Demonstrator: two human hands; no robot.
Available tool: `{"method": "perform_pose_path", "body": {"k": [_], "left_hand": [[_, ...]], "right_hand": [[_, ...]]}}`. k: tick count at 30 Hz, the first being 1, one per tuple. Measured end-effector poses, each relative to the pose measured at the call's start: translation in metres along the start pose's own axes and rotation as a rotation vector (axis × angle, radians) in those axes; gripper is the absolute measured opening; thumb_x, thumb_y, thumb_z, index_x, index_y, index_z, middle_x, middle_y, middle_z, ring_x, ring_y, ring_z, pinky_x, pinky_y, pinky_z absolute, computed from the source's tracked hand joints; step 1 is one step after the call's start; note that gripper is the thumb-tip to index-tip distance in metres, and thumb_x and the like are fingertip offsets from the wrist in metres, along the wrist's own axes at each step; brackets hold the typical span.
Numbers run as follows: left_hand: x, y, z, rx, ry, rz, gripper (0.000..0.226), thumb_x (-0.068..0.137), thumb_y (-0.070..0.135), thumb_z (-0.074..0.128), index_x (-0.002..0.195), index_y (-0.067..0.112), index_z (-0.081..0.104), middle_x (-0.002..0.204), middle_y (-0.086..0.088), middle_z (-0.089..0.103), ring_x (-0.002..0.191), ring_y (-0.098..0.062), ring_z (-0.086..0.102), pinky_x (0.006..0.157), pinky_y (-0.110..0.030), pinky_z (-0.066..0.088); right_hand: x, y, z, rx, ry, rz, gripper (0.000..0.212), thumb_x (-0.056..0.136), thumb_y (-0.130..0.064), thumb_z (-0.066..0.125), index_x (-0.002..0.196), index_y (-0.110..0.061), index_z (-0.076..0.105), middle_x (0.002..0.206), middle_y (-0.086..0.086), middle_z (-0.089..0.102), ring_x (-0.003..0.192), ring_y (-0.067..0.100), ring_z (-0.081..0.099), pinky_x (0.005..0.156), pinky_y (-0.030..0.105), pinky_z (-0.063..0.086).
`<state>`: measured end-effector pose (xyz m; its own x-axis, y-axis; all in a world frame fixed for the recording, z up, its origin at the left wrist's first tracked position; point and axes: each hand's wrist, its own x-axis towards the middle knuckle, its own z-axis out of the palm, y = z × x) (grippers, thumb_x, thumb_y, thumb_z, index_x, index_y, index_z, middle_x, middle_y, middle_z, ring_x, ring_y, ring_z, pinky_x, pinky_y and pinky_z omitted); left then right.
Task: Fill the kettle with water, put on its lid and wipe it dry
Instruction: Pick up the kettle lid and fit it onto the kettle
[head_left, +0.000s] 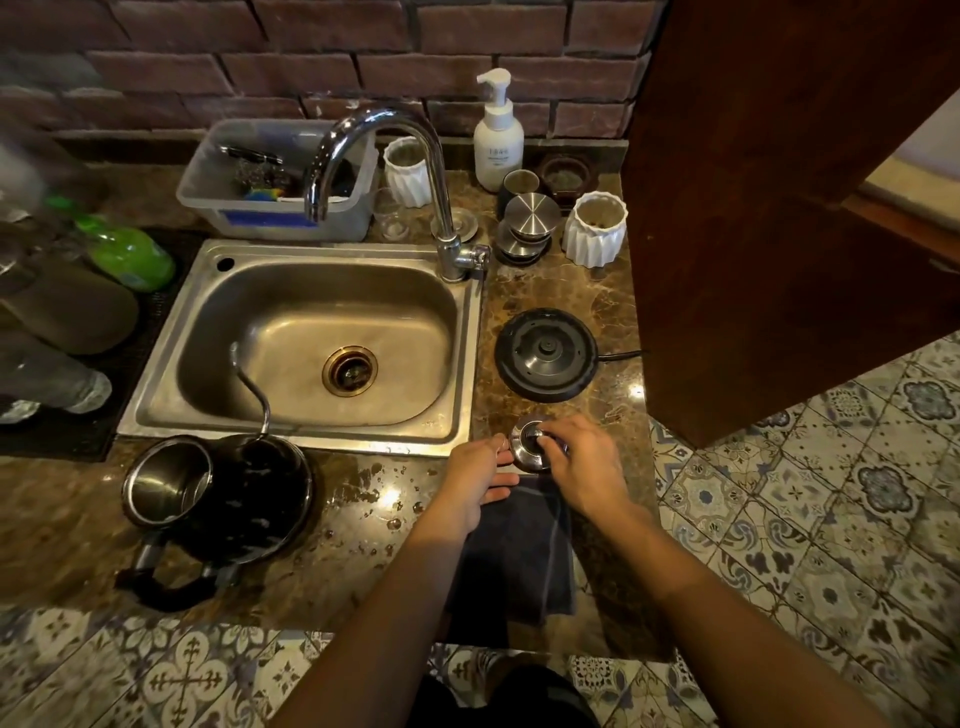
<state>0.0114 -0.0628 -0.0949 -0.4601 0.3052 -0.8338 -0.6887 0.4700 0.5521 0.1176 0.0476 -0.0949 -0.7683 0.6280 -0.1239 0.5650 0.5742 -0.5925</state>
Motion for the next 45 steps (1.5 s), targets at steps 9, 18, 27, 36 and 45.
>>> {"method": "perform_pose_path", "body": {"k": [9,18,27,36,45], "left_hand": [[-0.02,0.003,-0.014,-0.014,-0.015,0.117,0.03,0.101,0.031,0.057,0.125,0.015,0.067,0.106,-0.002,0.075,0.067,-0.015,0.066,0.055,-0.025,0.05],[-0.05,0.009,-0.048,-0.06,-0.051,0.217,0.03,0.099,0.031,0.06,0.12,0.011,0.07,0.098,-0.003,0.073,0.061,-0.015,0.064,0.051,-0.023,0.049],[-0.088,0.007,-0.11,-0.114,-0.04,0.28,0.023,0.101,0.028,0.057,0.106,0.015,0.075,0.09,-0.002,0.074,0.065,-0.015,0.063,0.053,-0.023,0.048],[-0.122,-0.001,-0.181,-0.156,-0.073,0.373,0.022,0.1,0.028,0.06,0.104,0.014,0.076,0.091,-0.004,0.078,0.067,-0.014,0.065,0.057,-0.024,0.051],[-0.154,-0.01,-0.248,-0.125,-0.087,0.486,0.019,0.099,0.03,0.061,0.098,0.022,0.078,0.081,0.008,0.076,0.074,-0.016,0.062,0.066,-0.028,0.05]], "right_hand": [[-0.012,-0.019,-0.01,0.041,0.096,-0.048,0.025,0.095,-0.018,0.066,0.118,-0.014,0.075,0.11,0.006,0.07,0.1,0.022,0.064,0.087,0.028,0.046],[-0.03,-0.058,-0.014,0.123,0.206,-0.105,0.022,0.093,-0.017,0.07,0.113,-0.013,0.077,0.107,0.005,0.072,0.097,0.022,0.067,0.087,0.039,0.056],[-0.053,-0.113,0.005,0.152,0.234,-0.143,0.023,0.093,-0.02,0.069,0.114,-0.014,0.076,0.108,0.003,0.072,0.097,0.019,0.067,0.087,0.042,0.057],[-0.082,-0.179,0.028,0.2,0.278,-0.213,0.022,0.093,-0.017,0.07,0.114,-0.014,0.076,0.105,0.0,0.071,0.093,0.009,0.064,0.086,0.035,0.058],[-0.115,-0.245,0.05,0.214,0.344,-0.255,0.023,0.092,-0.018,0.07,0.114,-0.014,0.076,0.106,0.001,0.072,0.095,0.01,0.065,0.085,0.034,0.058]]}}
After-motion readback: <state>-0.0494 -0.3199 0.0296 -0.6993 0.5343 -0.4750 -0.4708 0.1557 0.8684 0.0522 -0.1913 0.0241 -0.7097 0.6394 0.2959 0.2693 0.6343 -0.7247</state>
